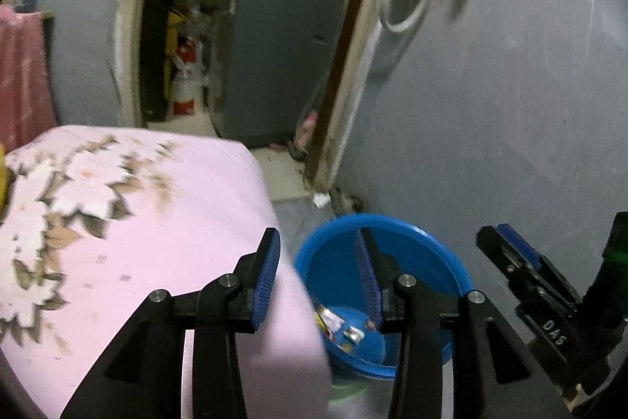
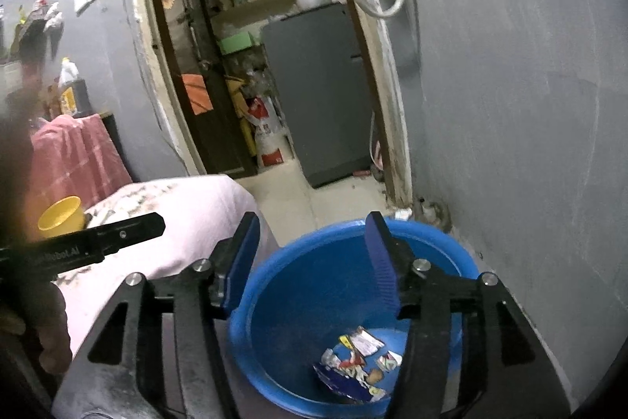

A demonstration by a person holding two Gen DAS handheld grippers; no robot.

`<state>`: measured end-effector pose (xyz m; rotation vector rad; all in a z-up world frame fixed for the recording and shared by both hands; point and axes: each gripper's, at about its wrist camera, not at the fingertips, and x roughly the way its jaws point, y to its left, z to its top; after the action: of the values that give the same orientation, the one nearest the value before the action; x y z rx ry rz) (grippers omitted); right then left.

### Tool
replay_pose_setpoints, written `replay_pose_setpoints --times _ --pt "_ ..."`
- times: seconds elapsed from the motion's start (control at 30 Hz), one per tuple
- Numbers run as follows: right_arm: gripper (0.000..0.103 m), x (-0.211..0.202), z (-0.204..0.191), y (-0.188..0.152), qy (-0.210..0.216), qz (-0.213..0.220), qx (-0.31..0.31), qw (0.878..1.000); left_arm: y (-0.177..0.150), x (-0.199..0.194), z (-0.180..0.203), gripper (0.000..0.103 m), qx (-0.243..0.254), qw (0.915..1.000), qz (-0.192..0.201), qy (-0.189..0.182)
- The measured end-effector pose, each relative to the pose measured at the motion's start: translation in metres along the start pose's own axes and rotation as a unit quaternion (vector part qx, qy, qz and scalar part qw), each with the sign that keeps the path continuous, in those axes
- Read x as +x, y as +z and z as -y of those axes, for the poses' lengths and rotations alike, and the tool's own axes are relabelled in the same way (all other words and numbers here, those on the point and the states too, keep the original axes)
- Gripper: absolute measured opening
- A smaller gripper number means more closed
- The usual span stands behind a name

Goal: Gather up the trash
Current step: 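Move both tools back over the table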

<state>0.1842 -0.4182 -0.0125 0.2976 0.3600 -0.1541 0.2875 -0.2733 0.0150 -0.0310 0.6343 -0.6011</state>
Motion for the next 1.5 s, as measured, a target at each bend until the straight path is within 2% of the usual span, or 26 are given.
replay_pose_setpoints --times 0.13,0.27,0.37,0.43,0.53,0.77,0.97,1.17,1.33,1.5 --pt "0.074 -0.015 -0.028 0.016 0.014 0.030 -0.014 0.999 0.009 -0.036 -0.024 0.050 -0.016 0.9986 0.048 0.017" --pt "0.082 -0.026 -0.060 0.029 0.033 0.056 -0.026 0.998 0.017 -0.075 -0.049 0.058 -0.022 0.9943 0.094 0.045" --pt "0.089 -0.030 -0.086 0.035 0.048 0.074 -0.034 0.996 0.020 -0.105 -0.068 0.074 -0.024 0.9891 0.126 0.073" --pt "0.096 -0.032 -0.105 0.038 0.060 0.086 -0.037 0.994 0.017 -0.126 -0.083 0.088 -0.028 0.9841 0.151 0.090" --pt "0.101 -0.033 -0.131 0.039 0.077 0.099 -0.042 0.991 0.011 -0.151 -0.100 0.096 -0.032 0.9760 0.182 0.116" --pt "0.103 -0.035 -0.187 0.037 0.113 0.122 -0.066 0.984 -0.006 -0.189 -0.139 0.101 -0.041 0.9597 0.223 0.166" --pt "0.103 -0.024 -0.231 0.025 0.145 0.126 -0.094 0.977 -0.026 -0.210 -0.174 0.101 -0.041 0.9474 0.235 0.213" --pt "0.103 0.003 -0.269 0.007 0.170 0.112 -0.127 0.971 -0.040 -0.211 -0.205 0.101 -0.040 0.9385 0.237 0.249" --pt "0.103 0.028 -0.289 -0.008 0.178 0.089 -0.154 0.968 -0.049 -0.204 -0.223 0.101 -0.041 0.9357 0.236 0.259" --pt "0.103 0.046 -0.299 -0.017 0.174 0.063 -0.172 0.968 -0.052 -0.192 -0.234 0.101 -0.037 0.9401 0.218 0.259"
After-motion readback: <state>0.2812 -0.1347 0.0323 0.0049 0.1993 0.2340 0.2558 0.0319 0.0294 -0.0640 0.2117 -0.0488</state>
